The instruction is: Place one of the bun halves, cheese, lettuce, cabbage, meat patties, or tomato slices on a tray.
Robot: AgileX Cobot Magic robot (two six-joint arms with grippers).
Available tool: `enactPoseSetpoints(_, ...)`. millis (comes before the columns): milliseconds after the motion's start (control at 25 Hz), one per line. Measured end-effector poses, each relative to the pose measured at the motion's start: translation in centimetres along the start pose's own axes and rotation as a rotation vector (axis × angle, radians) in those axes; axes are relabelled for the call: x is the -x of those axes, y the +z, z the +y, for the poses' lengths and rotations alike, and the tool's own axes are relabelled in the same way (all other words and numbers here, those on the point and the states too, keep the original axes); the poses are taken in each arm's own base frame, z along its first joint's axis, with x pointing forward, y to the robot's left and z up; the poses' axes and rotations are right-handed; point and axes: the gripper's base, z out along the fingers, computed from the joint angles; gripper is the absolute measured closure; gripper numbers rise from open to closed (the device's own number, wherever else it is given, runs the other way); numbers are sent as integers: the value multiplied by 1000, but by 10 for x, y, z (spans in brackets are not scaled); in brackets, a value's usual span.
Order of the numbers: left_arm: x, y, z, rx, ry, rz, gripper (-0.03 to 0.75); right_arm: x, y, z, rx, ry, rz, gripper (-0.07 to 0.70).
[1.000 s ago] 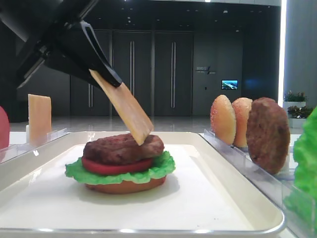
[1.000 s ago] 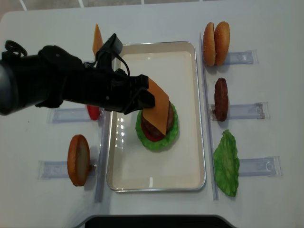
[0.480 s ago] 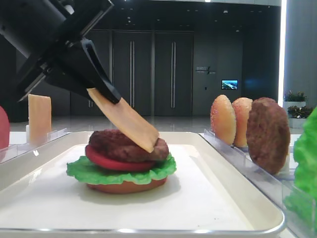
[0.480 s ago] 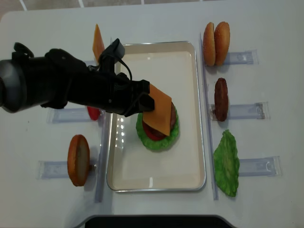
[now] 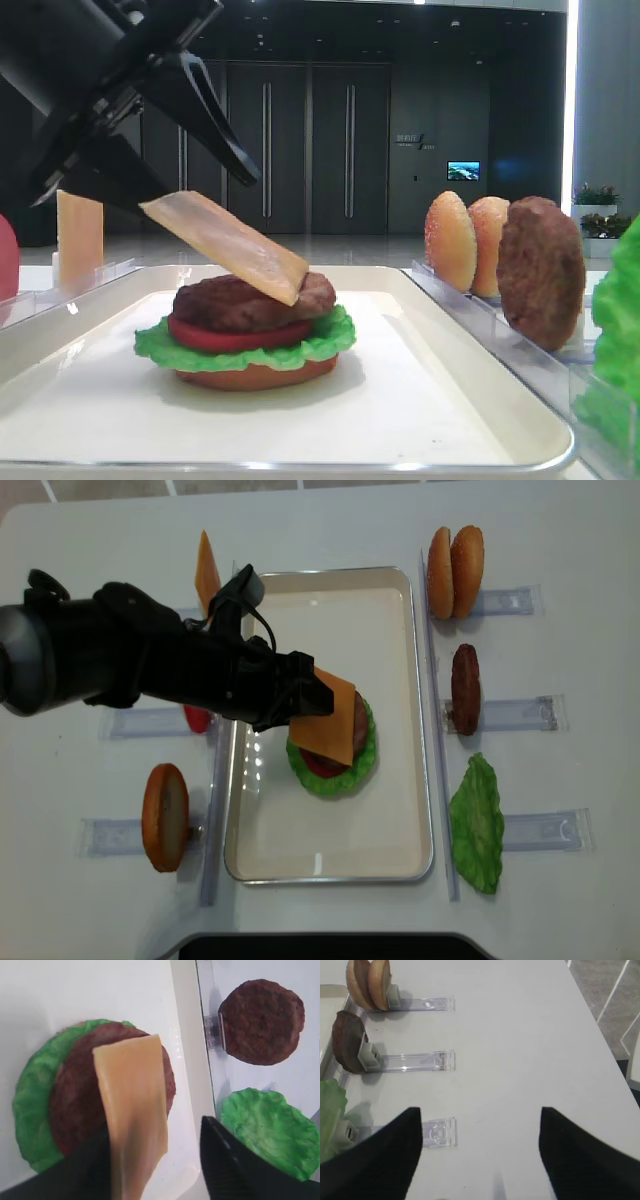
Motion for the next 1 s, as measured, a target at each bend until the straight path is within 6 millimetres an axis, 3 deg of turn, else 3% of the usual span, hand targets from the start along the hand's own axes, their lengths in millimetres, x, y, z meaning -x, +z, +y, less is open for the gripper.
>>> enactPoseSetpoints(160,6,-10,13,-6,-31,11,260,0,0,0,0,0,0,160)
enactPoseSetpoints(400,9,-29,26,80,-45,26,253,0,0,0,0,0,0,160)
enactPoseSetpoints(560,19,-43,15,115,-19,28,255,0,0,0,0,0,0,160)
enactPoseSetpoints(720,43,-59,-5,127,14,16,269,0,0,0,0,0,0,160)
enactPoseSetpoints(1000,76,-108,-17,477,13,32,281,0,0,0,0,0,0,160)
